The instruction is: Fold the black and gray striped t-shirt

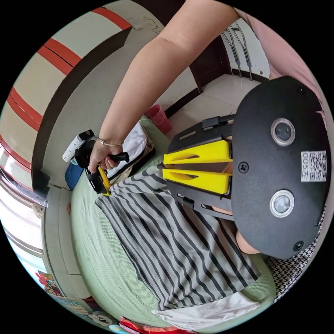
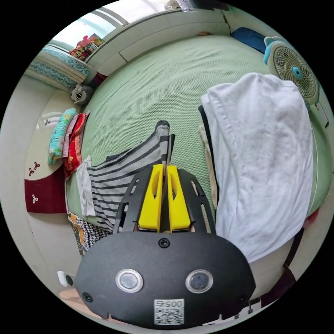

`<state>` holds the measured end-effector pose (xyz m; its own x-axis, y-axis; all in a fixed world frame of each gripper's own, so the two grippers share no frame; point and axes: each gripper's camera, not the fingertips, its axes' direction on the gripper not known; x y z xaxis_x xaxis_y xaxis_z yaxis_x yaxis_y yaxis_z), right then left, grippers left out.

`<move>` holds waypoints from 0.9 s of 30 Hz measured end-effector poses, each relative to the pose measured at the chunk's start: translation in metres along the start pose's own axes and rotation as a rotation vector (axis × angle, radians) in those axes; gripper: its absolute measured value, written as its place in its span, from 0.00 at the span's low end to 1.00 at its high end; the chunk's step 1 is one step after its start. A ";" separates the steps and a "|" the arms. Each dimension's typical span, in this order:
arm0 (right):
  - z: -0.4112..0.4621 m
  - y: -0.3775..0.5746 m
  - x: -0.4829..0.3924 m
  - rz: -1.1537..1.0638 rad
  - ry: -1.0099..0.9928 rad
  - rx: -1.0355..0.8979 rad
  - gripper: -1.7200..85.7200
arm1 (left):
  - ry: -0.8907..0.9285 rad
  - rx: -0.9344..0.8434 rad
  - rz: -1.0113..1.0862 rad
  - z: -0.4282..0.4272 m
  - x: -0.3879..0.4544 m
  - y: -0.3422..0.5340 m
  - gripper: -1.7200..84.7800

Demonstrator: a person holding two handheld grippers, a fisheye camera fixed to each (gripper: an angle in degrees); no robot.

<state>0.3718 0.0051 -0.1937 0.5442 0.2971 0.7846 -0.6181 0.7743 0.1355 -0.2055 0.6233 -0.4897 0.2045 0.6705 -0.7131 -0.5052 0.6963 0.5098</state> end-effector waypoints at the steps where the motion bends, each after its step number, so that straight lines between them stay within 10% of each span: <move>1: -0.005 0.000 -0.003 -0.002 0.006 0.005 0.00 | 0.008 0.013 0.006 -0.009 0.004 0.001 0.06; 16: -0.104 0.033 -0.064 0.068 0.197 0.125 0.00 | 0.063 0.121 -0.023 -0.082 -0.015 0.041 0.07; 27: -0.037 0.010 -0.316 -0.225 0.172 0.045 0.01 | -0.132 0.178 -0.256 -0.176 -0.141 0.125 0.06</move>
<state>0.2143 -0.0606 -0.4626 0.7567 0.2142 0.6177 -0.4933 0.8071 0.3245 -0.4454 0.5706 -0.4102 0.4188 0.4870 -0.7665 -0.2710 0.8726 0.4064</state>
